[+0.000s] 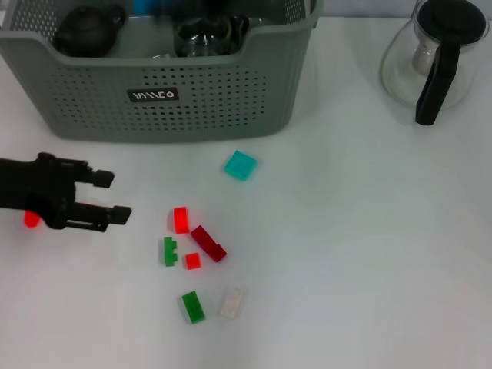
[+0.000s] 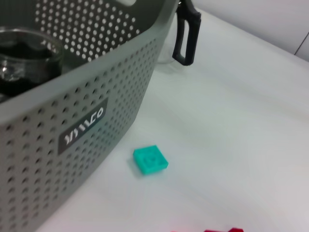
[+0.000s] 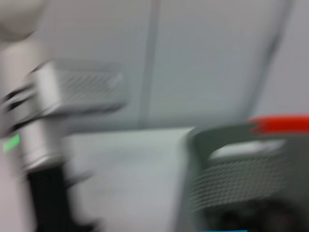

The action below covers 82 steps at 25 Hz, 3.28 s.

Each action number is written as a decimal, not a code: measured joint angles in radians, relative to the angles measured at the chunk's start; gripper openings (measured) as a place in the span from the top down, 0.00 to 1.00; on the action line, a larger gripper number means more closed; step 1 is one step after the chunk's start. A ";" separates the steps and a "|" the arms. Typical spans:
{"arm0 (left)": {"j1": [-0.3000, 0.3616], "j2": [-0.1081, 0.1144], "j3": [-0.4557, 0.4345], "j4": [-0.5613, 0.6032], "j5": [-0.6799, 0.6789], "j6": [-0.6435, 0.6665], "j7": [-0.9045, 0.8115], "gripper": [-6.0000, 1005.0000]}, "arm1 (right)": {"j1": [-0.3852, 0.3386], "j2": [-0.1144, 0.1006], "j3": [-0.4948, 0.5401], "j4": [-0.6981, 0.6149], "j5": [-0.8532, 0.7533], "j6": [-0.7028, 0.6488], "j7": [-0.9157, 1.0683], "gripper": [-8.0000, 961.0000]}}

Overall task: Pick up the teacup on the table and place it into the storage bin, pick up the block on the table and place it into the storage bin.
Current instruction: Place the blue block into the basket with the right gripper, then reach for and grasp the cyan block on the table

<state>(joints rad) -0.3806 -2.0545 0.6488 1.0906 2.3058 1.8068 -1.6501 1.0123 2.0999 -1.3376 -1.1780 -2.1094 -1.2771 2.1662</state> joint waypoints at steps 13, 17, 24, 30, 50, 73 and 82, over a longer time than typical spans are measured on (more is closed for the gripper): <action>-0.054 -0.025 0.007 -0.031 0.001 -0.002 0.039 0.25 | 0.124 -0.015 0.177 0.266 -0.205 0.157 0.046 0.53; -0.055 -0.025 0.007 -0.030 0.001 0.002 0.039 0.25 | 0.084 -0.013 0.174 0.210 -0.209 0.152 0.033 0.39; -0.069 -0.024 0.008 -0.025 -0.004 0.003 0.039 0.25 | -0.091 -0.004 0.131 -0.090 -0.054 -0.054 -0.016 0.14; -0.080 -0.022 0.008 -0.029 -0.002 -0.005 0.042 0.25 | -0.307 -0.004 0.122 -0.207 0.180 -0.320 -0.123 0.08; -0.091 -0.026 0.008 -0.026 0.002 -0.012 0.043 0.25 | -0.228 0.007 -0.029 0.404 0.033 0.011 -0.323 0.03; -0.084 -0.033 0.008 -0.031 -0.006 -0.025 0.045 0.25 | -0.183 0.012 -0.333 0.547 0.195 0.407 -0.328 0.05; -0.086 -0.037 0.008 -0.031 -0.003 -0.024 0.049 0.25 | -0.148 0.017 -0.404 0.606 0.271 0.487 -0.332 0.08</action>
<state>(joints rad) -0.4662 -2.0920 0.6567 1.0600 2.3025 1.7828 -1.6011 0.8644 2.1165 -1.7420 -0.5720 -1.8387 -0.7898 1.8338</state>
